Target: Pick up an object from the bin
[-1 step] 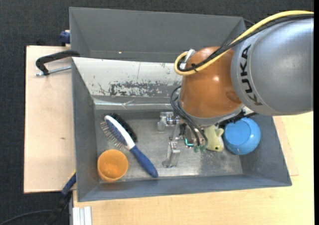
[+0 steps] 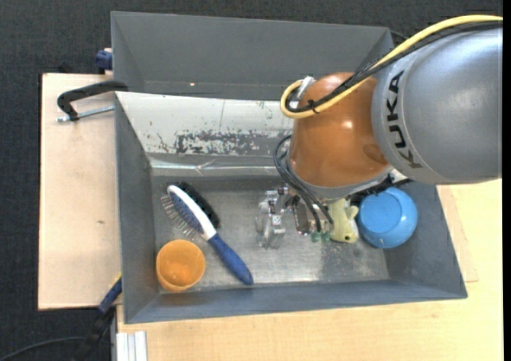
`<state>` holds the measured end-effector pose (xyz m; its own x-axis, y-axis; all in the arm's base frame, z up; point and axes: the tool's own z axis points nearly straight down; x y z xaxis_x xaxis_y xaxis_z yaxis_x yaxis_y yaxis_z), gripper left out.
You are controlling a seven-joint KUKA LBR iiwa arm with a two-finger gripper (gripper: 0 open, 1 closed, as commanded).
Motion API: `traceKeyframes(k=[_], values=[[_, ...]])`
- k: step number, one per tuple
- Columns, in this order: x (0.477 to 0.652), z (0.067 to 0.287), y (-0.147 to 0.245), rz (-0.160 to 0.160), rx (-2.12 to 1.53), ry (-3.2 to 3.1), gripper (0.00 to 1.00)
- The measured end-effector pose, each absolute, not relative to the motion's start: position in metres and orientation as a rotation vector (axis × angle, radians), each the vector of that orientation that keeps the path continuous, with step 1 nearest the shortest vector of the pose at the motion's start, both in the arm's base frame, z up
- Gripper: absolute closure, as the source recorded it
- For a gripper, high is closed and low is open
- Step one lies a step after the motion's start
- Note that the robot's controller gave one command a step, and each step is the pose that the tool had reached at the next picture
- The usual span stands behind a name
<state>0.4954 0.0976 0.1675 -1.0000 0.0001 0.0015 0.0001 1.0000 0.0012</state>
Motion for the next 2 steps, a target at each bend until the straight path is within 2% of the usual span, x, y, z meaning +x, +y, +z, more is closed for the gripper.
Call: traceKeyframes(k=[1, 2], values=[[0.495, 0.168, 0.098, -0.002, 0.0, -3.14, 0.0], [0.491, 0.164, 0.116, -0.001, 0.584, -3.086, 0.0]])
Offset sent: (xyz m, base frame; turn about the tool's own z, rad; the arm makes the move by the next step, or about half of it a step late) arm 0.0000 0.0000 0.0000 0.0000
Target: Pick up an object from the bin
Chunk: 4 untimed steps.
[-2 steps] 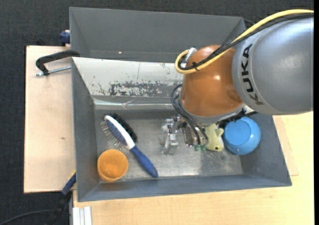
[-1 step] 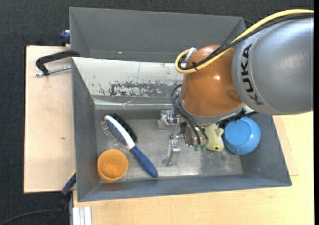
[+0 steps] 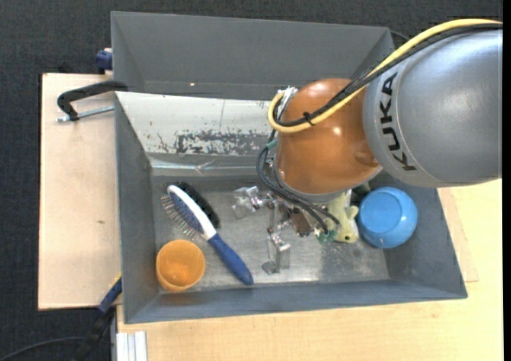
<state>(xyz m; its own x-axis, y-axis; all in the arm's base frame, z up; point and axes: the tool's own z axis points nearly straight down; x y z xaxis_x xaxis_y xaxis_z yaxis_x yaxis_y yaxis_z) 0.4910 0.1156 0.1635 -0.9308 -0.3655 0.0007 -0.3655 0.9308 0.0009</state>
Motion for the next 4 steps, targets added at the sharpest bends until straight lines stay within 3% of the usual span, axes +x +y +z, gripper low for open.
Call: traceKeyframes(k=[1, 2, 3, 4], values=[[0.498, 0.072, 0.163, -0.004, 0.635, -3.086, 0.0], [0.497, 0.073, 0.16, -0.001, 0.624, -3.083, 1.0], [0.518, 0.071, 0.155, -0.004, 0.44, -3.102, 1.0], [0.519, 0.071, 0.155, -0.004, 0.439, -3.103, 1.0]])
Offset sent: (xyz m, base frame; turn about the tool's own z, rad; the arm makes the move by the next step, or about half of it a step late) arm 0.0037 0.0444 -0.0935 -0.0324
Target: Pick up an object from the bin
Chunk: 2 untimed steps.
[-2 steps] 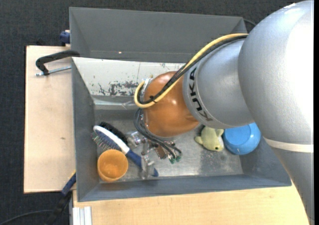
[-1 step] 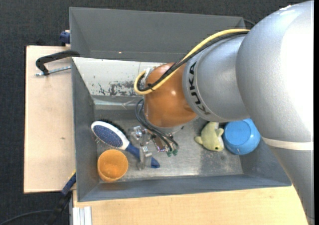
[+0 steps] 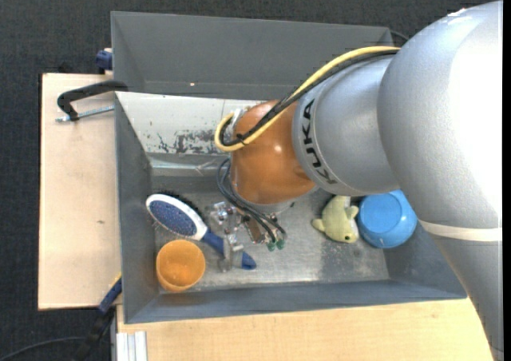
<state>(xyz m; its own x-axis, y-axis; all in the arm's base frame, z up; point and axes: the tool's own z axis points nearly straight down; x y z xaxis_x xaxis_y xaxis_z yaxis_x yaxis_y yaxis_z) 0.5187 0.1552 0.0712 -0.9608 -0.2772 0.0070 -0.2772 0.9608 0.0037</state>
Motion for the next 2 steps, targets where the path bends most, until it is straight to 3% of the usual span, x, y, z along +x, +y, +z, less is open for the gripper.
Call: traceKeyframes(k=[2], values=[[0.5189, 0.0712, 0.155, -0.005, 0.437, -3.104, 1.0]])
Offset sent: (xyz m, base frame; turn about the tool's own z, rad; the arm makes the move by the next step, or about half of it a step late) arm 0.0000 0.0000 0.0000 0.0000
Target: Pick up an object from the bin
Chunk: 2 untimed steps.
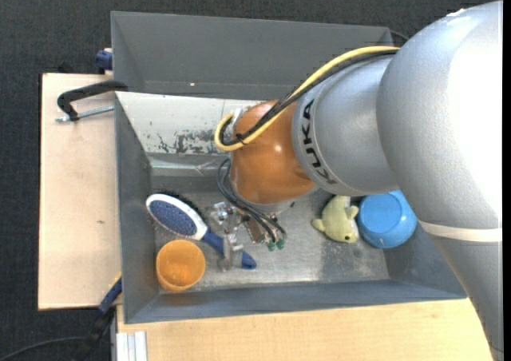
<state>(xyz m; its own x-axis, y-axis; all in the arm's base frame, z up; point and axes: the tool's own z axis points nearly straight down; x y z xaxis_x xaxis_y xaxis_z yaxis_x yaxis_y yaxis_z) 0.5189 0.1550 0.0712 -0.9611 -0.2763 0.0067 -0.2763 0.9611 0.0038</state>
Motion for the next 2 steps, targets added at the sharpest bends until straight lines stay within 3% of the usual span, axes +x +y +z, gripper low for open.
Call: traceKeyframes(k=[1, 2], values=[[0.53, 0.191, 0.147, -0.005, 0.342, -3.137, 1.0], [0.536, 0.261, 0.143, -0.003, 0.383, -3.132, 1.0]])
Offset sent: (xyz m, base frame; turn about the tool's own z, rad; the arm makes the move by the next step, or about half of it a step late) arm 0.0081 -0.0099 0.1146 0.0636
